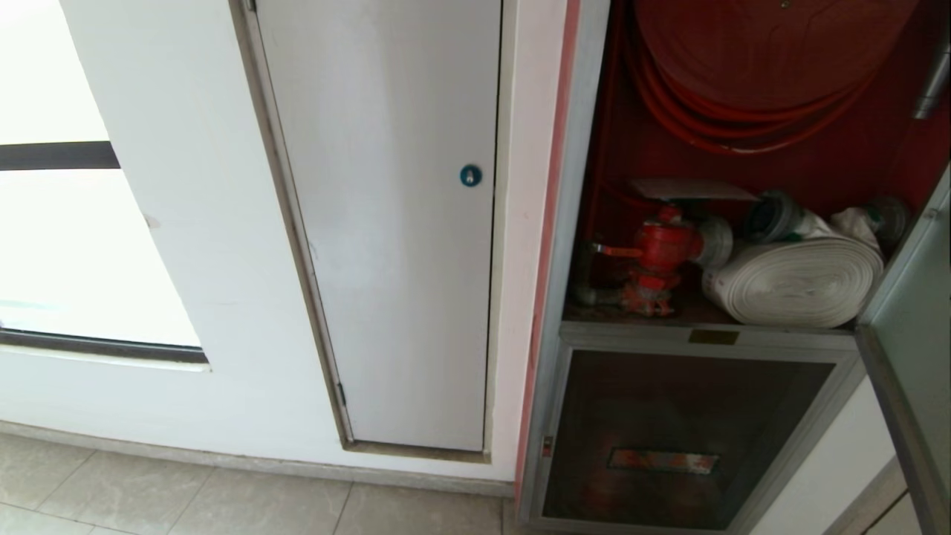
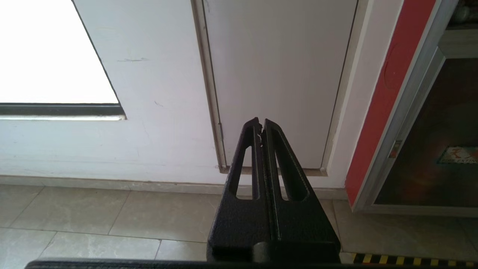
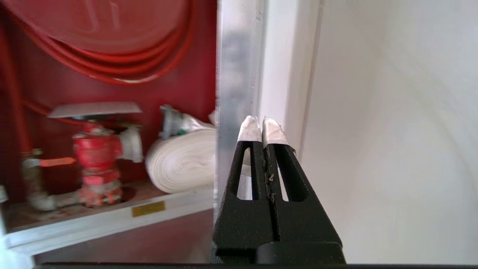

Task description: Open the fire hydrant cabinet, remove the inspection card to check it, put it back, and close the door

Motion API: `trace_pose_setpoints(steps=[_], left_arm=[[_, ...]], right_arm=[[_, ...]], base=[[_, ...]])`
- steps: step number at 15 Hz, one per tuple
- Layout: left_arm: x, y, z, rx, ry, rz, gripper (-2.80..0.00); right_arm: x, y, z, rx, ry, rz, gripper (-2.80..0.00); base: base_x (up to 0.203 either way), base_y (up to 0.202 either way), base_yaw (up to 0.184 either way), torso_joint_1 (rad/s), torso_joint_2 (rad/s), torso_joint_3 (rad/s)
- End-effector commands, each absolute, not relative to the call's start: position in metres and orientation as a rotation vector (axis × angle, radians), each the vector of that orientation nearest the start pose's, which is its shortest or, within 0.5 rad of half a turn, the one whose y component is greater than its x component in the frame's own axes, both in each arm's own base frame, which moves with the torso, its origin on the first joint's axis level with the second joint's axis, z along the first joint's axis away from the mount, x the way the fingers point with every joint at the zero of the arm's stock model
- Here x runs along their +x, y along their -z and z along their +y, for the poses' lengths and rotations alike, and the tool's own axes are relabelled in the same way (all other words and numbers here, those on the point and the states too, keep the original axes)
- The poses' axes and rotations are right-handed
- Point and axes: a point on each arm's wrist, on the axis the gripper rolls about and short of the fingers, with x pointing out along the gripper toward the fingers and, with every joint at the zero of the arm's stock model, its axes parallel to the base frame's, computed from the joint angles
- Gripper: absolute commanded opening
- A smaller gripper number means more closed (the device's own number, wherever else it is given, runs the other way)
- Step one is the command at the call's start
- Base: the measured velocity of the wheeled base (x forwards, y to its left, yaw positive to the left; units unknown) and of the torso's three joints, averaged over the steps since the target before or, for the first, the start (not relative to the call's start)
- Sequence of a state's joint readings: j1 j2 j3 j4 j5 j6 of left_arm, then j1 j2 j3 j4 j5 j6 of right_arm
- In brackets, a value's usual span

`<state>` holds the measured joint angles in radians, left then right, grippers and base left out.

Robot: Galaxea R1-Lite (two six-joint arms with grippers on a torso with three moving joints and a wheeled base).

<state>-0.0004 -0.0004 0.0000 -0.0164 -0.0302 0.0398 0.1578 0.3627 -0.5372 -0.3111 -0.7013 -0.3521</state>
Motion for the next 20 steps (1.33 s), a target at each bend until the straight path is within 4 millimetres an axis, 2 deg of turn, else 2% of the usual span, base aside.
trace_pose_setpoints(steps=[1, 4, 10, 20], left_arm=[[-0.022, -0.075, -0.001, 0.04, 0.031, -0.013, -2.8], [-0.022, -0.075, -0.001, 0.04, 0.031, -0.013, -2.8], [-0.022, -0.075, -0.001, 0.04, 0.03, -0.013, -2.8], [-0.022, -0.075, -0.001, 0.04, 0.032, -0.013, -2.8]], right_arm=[[-0.04, -0.255, -0.021, -0.132, 0.578, -0.375, -2.8], [-0.041, -0.25, -0.019, -0.16, 0.49, -0.376, -2.8], [-0.011, -0.256, -0.014, -0.152, 0.441, -0.292, -2.8], [0.015, -0.265, -0.012, -0.162, 0.524, -0.197, -2.8]], base=[[0.0, 0.0, 0.0, 0.0, 0.0, 0.0], [0.0, 0.0, 0.0, 0.0, 0.0, 0.0], [0.0, 0.0, 0.0, 0.0, 0.0, 0.0], [0.0, 0.0, 0.0, 0.0, 0.0, 0.0]])
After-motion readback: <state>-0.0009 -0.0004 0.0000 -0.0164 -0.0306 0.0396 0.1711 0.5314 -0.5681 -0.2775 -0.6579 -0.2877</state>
